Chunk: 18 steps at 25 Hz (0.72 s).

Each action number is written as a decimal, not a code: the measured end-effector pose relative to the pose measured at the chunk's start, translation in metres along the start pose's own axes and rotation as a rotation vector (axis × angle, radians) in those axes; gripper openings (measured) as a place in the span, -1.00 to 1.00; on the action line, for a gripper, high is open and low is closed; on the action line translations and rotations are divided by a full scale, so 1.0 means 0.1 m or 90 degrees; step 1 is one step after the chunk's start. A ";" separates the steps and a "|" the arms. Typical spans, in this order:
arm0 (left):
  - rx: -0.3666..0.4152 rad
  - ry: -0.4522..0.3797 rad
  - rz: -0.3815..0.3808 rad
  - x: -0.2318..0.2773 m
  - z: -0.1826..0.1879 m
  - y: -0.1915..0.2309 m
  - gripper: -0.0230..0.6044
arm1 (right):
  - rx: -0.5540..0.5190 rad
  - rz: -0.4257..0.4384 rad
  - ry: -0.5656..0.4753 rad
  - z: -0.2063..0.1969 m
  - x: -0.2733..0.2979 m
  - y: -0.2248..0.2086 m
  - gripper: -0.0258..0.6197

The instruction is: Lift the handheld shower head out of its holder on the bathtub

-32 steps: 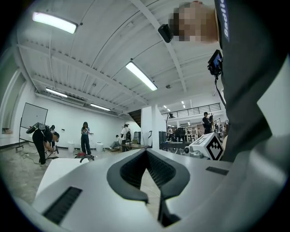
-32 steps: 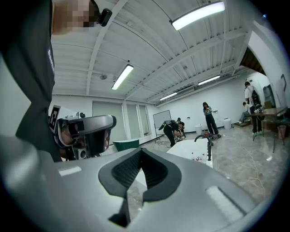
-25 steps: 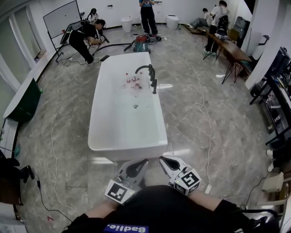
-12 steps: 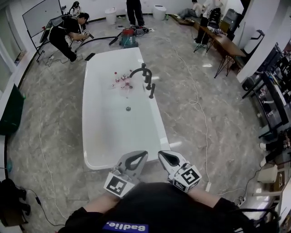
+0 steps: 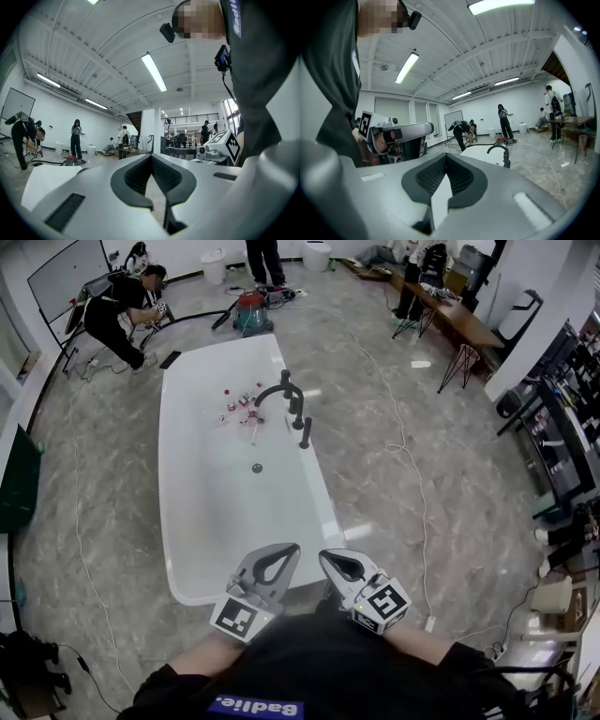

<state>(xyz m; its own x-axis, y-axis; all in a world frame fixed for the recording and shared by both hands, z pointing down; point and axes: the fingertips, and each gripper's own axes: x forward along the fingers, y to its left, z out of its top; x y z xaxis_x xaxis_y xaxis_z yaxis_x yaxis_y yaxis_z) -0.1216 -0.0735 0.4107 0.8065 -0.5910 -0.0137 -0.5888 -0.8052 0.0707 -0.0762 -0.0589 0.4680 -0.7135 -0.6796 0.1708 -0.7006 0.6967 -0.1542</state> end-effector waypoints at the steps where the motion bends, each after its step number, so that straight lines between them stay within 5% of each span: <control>1: -0.002 0.002 0.005 0.08 -0.01 -0.01 -0.91 | -0.002 0.004 0.000 0.02 -0.01 -0.08 -0.92; 18: 0.032 0.052 0.079 1.38 -0.16 0.34 -0.91 | 0.020 0.034 -0.005 0.07 -0.29 -1.29 -0.92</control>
<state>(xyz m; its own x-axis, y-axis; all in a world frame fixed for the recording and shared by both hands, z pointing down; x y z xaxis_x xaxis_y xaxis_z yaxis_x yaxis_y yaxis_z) -0.0290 -0.1818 0.4272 0.7282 -0.6814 0.0739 -0.6841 -0.7292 0.0174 0.0350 -0.1302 0.4762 -0.7500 -0.6432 0.1543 -0.6613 0.7247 -0.1936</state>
